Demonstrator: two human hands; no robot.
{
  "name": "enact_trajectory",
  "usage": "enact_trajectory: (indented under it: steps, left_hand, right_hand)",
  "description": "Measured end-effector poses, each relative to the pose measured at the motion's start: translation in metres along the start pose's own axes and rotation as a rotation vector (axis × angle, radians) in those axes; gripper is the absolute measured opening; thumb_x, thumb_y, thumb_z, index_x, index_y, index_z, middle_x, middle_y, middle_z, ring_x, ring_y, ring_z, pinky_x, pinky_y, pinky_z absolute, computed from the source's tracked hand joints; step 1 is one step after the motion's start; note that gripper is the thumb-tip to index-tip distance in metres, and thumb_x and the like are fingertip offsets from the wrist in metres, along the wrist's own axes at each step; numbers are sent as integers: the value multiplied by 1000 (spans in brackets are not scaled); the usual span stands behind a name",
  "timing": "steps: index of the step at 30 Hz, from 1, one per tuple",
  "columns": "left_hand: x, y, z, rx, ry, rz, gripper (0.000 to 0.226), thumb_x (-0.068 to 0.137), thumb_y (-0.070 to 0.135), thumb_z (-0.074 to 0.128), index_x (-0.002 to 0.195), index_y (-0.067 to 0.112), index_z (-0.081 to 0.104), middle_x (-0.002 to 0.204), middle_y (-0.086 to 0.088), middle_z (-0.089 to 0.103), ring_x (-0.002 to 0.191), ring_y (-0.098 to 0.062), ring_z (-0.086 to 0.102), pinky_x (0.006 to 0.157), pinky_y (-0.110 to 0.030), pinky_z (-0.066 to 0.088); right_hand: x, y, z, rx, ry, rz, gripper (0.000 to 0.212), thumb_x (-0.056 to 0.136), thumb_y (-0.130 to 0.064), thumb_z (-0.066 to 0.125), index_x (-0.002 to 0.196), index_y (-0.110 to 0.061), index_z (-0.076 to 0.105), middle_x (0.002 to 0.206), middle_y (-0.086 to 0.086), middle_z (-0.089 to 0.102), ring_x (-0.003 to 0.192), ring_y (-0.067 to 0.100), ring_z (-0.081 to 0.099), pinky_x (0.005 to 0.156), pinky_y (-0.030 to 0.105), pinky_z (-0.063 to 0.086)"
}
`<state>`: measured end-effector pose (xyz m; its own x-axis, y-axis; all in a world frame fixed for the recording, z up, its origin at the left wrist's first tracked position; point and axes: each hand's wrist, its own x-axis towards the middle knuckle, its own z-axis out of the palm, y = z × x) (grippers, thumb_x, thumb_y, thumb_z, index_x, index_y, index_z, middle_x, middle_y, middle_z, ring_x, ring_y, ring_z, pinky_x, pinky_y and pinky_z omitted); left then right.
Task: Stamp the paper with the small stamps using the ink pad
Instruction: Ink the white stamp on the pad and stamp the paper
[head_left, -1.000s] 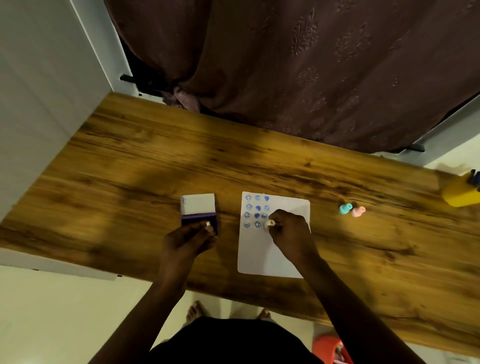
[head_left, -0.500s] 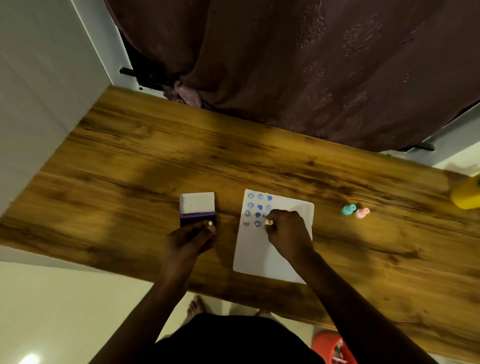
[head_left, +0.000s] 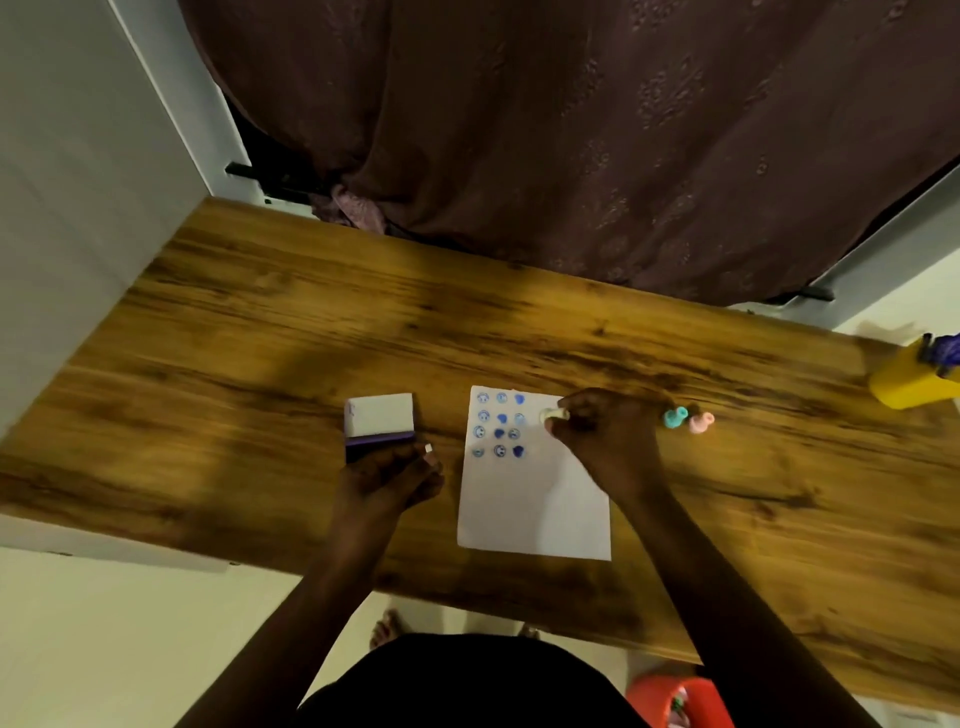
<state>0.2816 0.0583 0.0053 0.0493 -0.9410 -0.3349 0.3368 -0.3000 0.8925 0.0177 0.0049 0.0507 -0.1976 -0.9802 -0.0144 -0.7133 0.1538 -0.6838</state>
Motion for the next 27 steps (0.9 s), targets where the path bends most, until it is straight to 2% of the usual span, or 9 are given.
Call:
enact_trajectory:
  steps: [3, 7, 10, 14, 18, 21, 27]
  left_hand:
    - [-3, -6, 13, 43, -25, -36, 20, 76, 25, 84, 96, 27, 82, 103, -10, 83, 94, -29, 81, 77, -37, 66]
    - [-9, -17, 37, 112, -125, -160, 28, 76, 26, 85, 103, 21, 83, 106, -9, 83, 94, -26, 82, 74, -28, 65]
    - [-14, -23, 57, 156, -235, -235, 28, 80, 22, 85, 108, 22, 82, 107, -6, 83, 98, -25, 81, 76, -27, 64]
    - [-22, -26, 87, 197, -297, -269, 37, 73, 24, 88, 108, 18, 81, 105, -7, 84, 95, -27, 82, 79, -32, 65]
    - [-27, -27, 105, 210, -351, -235, 22, 86, 10, 82, 103, 25, 83, 104, -5, 84, 94, -27, 82, 77, -28, 64]
    - [-28, -25, 113, 224, -377, -199, 24, 87, 8, 80, 100, 28, 84, 102, -4, 84, 93, -27, 82, 77, -27, 64]
    - [-30, -31, 125, 227, -377, -179, 22, 84, 12, 82, 103, 23, 85, 102, -7, 84, 93, -28, 82, 78, -29, 65]
  right_hand:
    - [-13, 7, -29, 344, 41, 197, 28, 75, -29, 90, 99, -20, 80, 90, -7, 81, 80, 8, 75, 73, 21, 58]
    - [-43, 18, -41, 613, -113, 296, 27, 80, -17, 86, 105, -17, 78, 92, 3, 81, 86, 18, 78, 73, 26, 62]
    - [-63, 27, -40, 642, -206, 327, 24, 83, -14, 83, 106, -17, 78, 95, 2, 81, 90, 20, 78, 73, 25, 62]
    - [-80, 34, -39, 666, -275, 304, 24, 84, -11, 82, 107, -15, 79, 95, 3, 81, 88, 19, 78, 71, 22, 60]
    - [-85, 43, -46, 663, -263, 266, 24, 83, -7, 83, 106, -13, 79, 91, 2, 80, 84, 15, 77, 72, 23, 59]
    - [-85, 49, -52, 653, -255, 247, 23, 83, -8, 83, 105, -14, 80, 89, -1, 80, 84, 14, 76, 73, 23, 59]
    - [-85, 62, -61, 632, -274, 185, 23, 82, -9, 84, 104, -15, 81, 89, -3, 80, 86, 14, 77, 75, 22, 59]
